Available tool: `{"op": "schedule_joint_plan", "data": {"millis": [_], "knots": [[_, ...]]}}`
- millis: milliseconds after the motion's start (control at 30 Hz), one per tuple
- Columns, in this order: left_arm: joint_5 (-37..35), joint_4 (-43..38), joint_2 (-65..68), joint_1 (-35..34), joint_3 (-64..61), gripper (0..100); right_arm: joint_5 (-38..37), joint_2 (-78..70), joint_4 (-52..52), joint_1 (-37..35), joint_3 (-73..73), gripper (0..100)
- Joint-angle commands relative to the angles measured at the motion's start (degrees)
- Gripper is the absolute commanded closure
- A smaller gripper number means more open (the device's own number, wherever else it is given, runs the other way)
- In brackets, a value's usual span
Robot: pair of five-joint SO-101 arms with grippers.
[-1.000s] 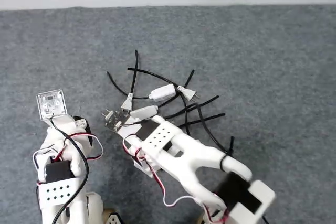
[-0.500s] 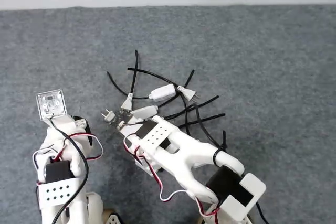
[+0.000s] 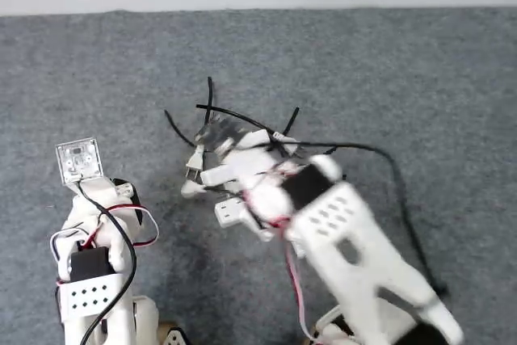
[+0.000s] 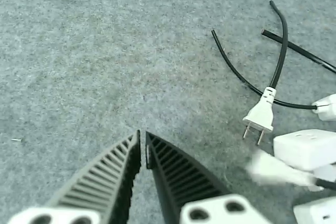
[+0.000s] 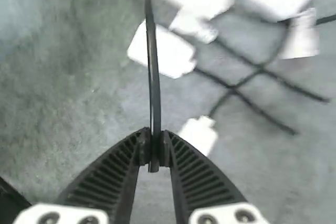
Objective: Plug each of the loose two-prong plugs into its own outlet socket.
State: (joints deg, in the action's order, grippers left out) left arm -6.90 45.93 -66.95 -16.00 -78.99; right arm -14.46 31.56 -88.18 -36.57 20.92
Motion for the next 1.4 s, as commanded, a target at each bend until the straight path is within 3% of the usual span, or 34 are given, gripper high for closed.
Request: {"op": "schedule_joint_plan", "data": {"millis": [0, 133, 233, 700, 1067, 1367], "knots": [[-0.26, -1.49, -0.26, 0.0, 1.54, 98, -1.32, 6.2, -6.73, 3.56, -11.96, 99.1], [-0.26, -1.49, -0.26, -0.09, 1.54, 98, -1.32, 6.46, -13.58, 8.48, -24.88, 99.1], [-0.26, -1.49, -0.62, 0.0, 0.92, 98, -1.49, 6.99, -14.9, 16.22, -30.86, 99.1], [-0.26, -1.49, -0.7, 0.09, 0.84, 98, -15.12, 6.46, -14.9, 50.24, -28.57, 99.1], [-0.26, -1.41, -0.7, 0.09, 0.84, 98, -16.0, -2.77, -9.27, 57.01, -15.38, 99.1], [-0.26, -1.32, -0.7, 0.09, 0.75, 98, -13.1, -19.82, 2.07, 58.15, -20.13, 99.1]]}}
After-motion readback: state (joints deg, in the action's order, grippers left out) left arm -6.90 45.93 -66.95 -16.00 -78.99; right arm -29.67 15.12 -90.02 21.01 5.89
